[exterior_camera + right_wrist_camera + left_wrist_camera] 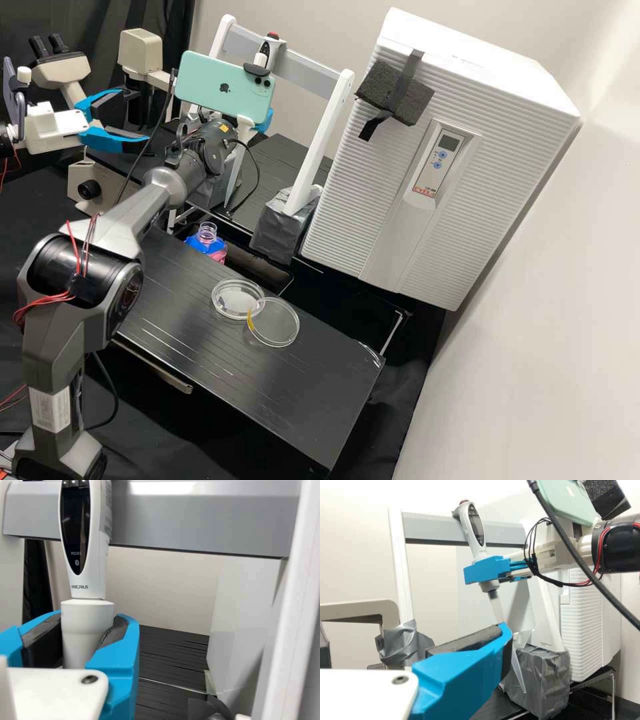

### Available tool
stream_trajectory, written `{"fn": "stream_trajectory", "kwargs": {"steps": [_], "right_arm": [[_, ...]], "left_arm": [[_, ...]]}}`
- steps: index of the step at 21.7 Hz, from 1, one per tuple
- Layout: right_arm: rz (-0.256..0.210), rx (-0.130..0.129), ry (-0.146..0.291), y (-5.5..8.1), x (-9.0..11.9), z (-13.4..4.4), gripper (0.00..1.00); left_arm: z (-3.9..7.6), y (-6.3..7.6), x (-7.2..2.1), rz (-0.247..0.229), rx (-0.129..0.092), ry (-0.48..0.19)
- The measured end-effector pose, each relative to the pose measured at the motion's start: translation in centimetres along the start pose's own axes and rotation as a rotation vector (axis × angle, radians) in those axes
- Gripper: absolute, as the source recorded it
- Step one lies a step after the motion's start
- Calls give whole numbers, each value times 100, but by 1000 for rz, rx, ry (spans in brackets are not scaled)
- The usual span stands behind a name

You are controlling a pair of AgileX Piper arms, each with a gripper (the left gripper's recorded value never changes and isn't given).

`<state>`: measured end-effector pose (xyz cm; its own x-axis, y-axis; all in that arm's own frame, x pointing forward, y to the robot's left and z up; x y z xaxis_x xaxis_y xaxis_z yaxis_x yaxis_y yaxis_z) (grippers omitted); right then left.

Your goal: Use the pipette

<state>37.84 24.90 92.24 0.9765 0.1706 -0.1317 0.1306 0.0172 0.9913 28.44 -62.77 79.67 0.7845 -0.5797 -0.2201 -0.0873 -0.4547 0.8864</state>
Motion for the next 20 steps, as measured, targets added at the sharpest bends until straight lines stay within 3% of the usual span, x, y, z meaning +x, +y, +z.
{"fn": "stream_trajectory", "kwargs": {"steps": [5, 6, 12, 14, 20], "right_arm": [[-1, 0, 4, -8, 8, 0, 0], [-2, 0, 4, -10, 10, 3, 100], [-10, 12, 11, -40, 10, -28, 100], [-17, 53, 18, -77, 11, -35, 100], [-34, 39, 48, -187, -93, -47, 100]], "left_arm": [[0, 0, 0, 0, 0, 0], [0, 0, 0, 0, 0, 0], [0, 0, 0, 0, 0, 0], [0, 0, 0, 0, 0, 0], [5, -14, -6, -5, -1, -1]]}}
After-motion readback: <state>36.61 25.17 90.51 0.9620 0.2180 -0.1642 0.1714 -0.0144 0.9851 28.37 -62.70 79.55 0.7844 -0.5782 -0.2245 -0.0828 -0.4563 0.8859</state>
